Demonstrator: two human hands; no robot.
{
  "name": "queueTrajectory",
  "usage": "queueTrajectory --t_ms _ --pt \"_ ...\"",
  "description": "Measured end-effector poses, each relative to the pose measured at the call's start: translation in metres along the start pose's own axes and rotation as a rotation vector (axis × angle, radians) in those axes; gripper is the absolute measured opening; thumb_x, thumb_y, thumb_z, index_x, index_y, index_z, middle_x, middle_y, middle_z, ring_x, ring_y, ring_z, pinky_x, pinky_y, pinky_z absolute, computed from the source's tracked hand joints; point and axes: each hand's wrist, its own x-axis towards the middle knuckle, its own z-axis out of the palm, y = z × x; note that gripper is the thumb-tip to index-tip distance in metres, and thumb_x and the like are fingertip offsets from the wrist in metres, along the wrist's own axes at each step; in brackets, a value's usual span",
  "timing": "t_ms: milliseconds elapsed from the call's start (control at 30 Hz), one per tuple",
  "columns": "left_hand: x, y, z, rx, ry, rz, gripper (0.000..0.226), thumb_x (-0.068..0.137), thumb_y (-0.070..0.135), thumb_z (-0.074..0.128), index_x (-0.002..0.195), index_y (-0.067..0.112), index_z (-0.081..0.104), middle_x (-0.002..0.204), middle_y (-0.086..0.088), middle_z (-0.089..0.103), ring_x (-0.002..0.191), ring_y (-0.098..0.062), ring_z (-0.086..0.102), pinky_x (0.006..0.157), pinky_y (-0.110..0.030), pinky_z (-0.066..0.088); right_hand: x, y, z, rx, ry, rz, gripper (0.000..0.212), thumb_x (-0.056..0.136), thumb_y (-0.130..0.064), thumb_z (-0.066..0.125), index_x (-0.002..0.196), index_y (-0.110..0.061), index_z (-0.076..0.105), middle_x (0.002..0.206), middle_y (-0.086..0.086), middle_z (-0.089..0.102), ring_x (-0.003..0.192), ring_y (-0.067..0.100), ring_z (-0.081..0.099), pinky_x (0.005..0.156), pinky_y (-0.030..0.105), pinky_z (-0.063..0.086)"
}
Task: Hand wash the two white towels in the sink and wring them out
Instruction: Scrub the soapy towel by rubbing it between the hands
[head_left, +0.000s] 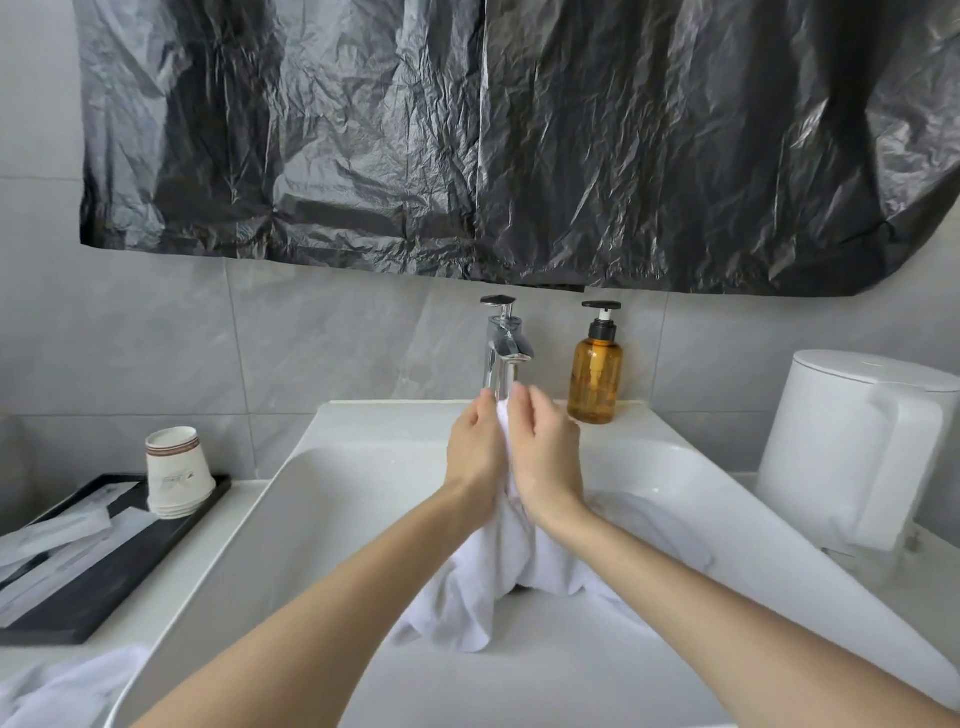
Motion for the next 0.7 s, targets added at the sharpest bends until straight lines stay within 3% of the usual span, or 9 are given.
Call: queueTrajectory --t_ms 67,133,200,300,400,467,533,633,700 --pt "-0.005 0.000 0.005 0.002 -0.039 0.010 0.042 0.105 0.038 0.033 0.099 0.010 0.064 0.090 -0.004 0.067 0.085 -0.016 0.064 0.072 -0.028 0.051 0.017 0.000 -0.004 0.019 0.067 0.068 0.047 0.103 -0.024 0.041 0.056 -0.020 0.034 0.052 -0.007 0.040 0.054 0.011 0.040 0.058 0.032 0.027" --pt "-0.006 -0.003 0.008 0.025 -0.051 0.070 0.041 0.103 0.040 0.039 0.087 0.010 0.062 0.081 -0.002 0.064 0.078 -0.014 0.060 0.071 -0.030 0.049 0.022 0.002 -0.004 0.002 0.121 0.126 0.046 0.104 -0.026 0.038 0.058 -0.020 0.037 0.058 -0.002 0.045 0.062 0.019 0.044 0.062 0.031 0.029" --pt "-0.002 -0.002 0.002 0.023 0.016 0.065 0.042 0.102 0.041 0.043 0.078 0.010 0.058 0.071 -0.003 0.056 0.070 -0.015 0.052 0.066 -0.030 0.043 0.007 0.000 0.000 -0.019 0.049 0.046 0.044 0.103 -0.027 0.039 0.060 -0.021 0.036 0.055 -0.005 0.043 0.055 0.009 0.042 0.058 0.032 0.030" --pt "0.000 -0.004 -0.003 0.000 0.009 -0.048 0.046 0.102 0.043 0.041 0.089 0.006 0.065 0.076 -0.008 0.063 0.072 -0.020 0.059 0.068 -0.033 0.047 0.005 -0.002 0.000 0.000 0.013 0.008 0.046 0.103 -0.025 0.041 0.058 -0.021 0.035 0.053 -0.006 0.044 0.050 0.006 0.040 0.055 0.030 0.026" --pt "-0.005 -0.002 0.006 0.011 -0.036 -0.030 0.044 0.104 0.041 0.038 0.086 0.007 0.059 0.068 -0.006 0.057 0.068 -0.019 0.054 0.060 -0.029 0.044 0.019 0.001 -0.004 0.001 0.108 0.102 0.045 0.104 -0.028 0.037 0.060 -0.021 0.038 0.065 0.003 0.053 0.064 0.019 0.046 0.062 0.031 0.027" --pt "-0.002 0.002 0.003 0.007 0.000 -0.019 0.045 0.104 0.041 0.038 0.085 0.007 0.060 0.070 -0.006 0.058 0.066 -0.018 0.055 0.060 -0.028 0.044 0.006 -0.001 -0.001 -0.014 0.027 0.008 0.044 0.103 -0.027 0.039 0.060 -0.022 0.036 0.054 -0.009 0.046 0.055 0.009 0.042 0.058 0.030 0.029" --pt "-0.001 0.001 -0.001 -0.017 -0.002 -0.032 0.045 0.104 0.040 0.037 0.084 0.009 0.062 0.073 -0.007 0.062 0.066 -0.017 0.059 0.061 -0.027 0.047 0.002 -0.002 -0.001 0.009 -0.021 -0.045 0.045 0.103 -0.025 0.041 0.058 -0.022 0.034 0.047 -0.009 0.043 0.050 0.006 0.039 0.053 0.025 0.028" --pt "-0.007 0.000 0.006 -0.008 -0.075 -0.017 0.045 0.105 0.038 0.036 0.088 0.009 0.065 0.077 -0.007 0.066 0.071 -0.016 0.063 0.062 -0.025 0.052 0.022 -0.001 -0.004 0.036 0.137 0.112 0.044 0.104 -0.027 0.037 0.061 -0.017 0.041 0.062 -0.001 0.049 0.066 0.018 0.046 0.062 0.031 0.028" --pt "-0.006 0.002 0.004 -0.006 -0.058 -0.012 0.046 0.105 0.038 0.037 0.085 0.008 0.064 0.069 -0.003 0.064 0.064 -0.013 0.060 0.056 -0.022 0.048 0.012 -0.001 -0.003 0.033 0.097 0.052 0.044 0.104 -0.026 0.039 0.060 -0.021 0.039 0.059 -0.007 0.047 0.060 0.013 0.044 0.061 0.029 0.028"
